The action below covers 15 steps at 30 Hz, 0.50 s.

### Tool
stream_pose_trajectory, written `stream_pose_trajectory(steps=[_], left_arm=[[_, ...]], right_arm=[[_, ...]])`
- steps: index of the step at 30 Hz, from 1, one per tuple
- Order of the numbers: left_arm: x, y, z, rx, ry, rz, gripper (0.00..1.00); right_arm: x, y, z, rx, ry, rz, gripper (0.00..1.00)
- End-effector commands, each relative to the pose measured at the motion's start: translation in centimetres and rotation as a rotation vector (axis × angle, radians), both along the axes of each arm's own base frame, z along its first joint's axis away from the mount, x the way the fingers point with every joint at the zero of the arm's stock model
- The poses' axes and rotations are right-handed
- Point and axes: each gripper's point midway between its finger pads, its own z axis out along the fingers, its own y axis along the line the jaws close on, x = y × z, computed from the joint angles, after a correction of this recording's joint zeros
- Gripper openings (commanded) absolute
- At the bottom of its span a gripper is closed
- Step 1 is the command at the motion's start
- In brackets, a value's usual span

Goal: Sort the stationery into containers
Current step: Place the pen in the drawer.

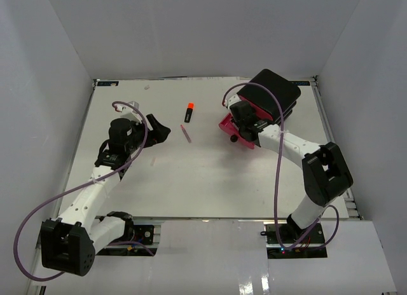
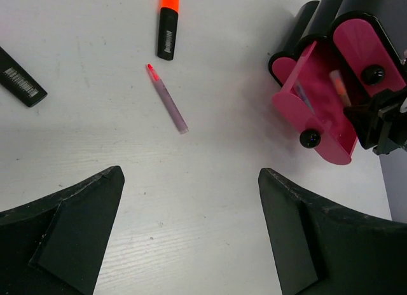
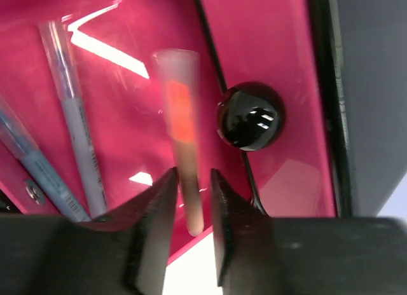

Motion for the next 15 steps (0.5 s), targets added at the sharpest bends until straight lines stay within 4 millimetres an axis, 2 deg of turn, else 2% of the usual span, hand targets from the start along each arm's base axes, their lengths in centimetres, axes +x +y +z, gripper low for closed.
stream_pose_trajectory(steps=[1,3,4,8,10,11,12,15], left_arm=[[0.7,0.8,1.0,0.022,-0.002,0.032,0.98],[0.8,1.0,0.8,0.022,0.011,0.037,0.98],[1.0,1.2,0.6,0.021,0.023,0.045,0.98],[1.1,1.5,0.2,0.015,0.044,0.052,0.98],[1.1,1.6,0.1,0.014,0.049,0.052,0.98],[1.1,1.7,0.2,0.016,0.048,0.055,0.98],[1.1,1.8,0.1,0.020,0.055,0.057,0.98],[1.1,2.3,0.1,0.049,0.052,0.078,0.98]], right_arm=[[1.2,1.2,3.7,0.036,-0.067,0.039,0.40],[1.1,2.0,4.9,0.091,-0.077,0.065,0.49],[0.8,2.1,5.1,0.105,-0.070,0.072,0.51],[-0.1,3.2,7.9,0.229,-0.095,0.099,0.59],[-0.8,4.5,9.0,0.296,-0.083,0.148,0.64],[-1.3,5.0,10.1,0.343,-0.093,0.163,0.69],[-1.9,6.1,10.4,0.390,-0.080,0.211,0.83],[-3.9,9.2,11.9,0.500,-0.067,0.330,0.94]])
